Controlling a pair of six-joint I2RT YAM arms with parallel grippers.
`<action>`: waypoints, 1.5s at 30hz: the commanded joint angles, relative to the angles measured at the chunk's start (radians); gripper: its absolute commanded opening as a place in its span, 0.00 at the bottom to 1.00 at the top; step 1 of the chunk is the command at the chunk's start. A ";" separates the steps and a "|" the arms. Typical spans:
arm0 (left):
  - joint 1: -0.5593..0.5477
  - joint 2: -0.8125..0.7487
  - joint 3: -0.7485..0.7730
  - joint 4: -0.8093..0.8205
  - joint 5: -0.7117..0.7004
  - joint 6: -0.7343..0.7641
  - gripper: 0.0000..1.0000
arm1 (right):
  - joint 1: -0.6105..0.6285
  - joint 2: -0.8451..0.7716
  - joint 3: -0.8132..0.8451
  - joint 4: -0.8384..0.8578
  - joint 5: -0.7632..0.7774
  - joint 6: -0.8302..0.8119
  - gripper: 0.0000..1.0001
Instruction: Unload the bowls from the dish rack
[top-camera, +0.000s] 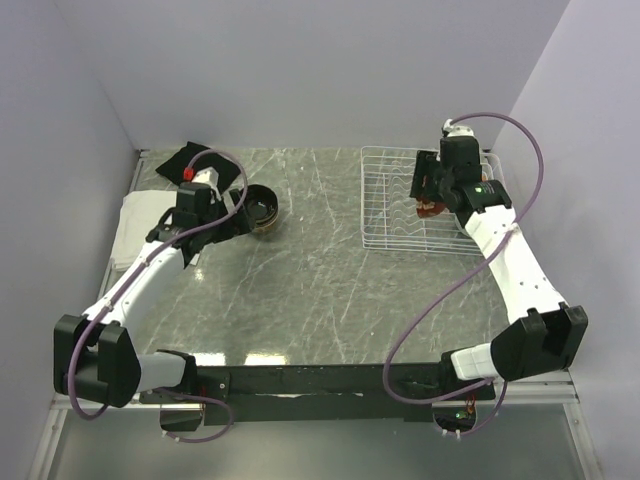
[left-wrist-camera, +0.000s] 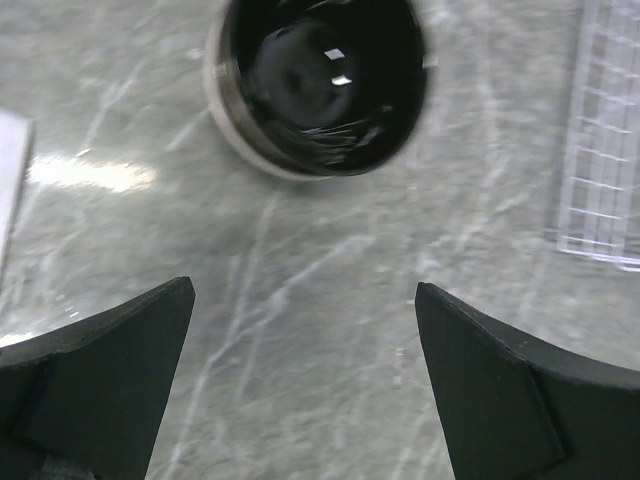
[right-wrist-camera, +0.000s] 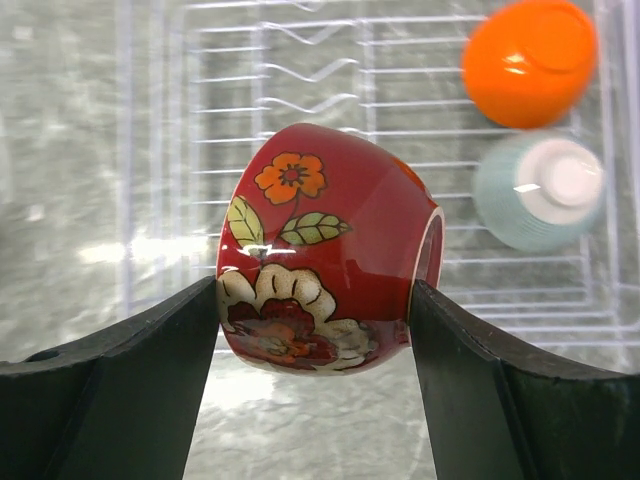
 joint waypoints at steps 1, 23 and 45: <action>-0.040 -0.007 0.085 0.057 0.088 -0.044 1.00 | 0.046 -0.065 0.054 0.080 -0.091 0.034 0.39; -0.267 0.130 0.117 0.394 0.283 -0.218 0.99 | 0.232 -0.117 -0.127 0.339 -0.393 0.316 0.39; -0.316 0.339 0.061 0.644 0.448 -0.485 0.88 | 0.258 -0.181 -0.321 0.592 -0.512 0.568 0.39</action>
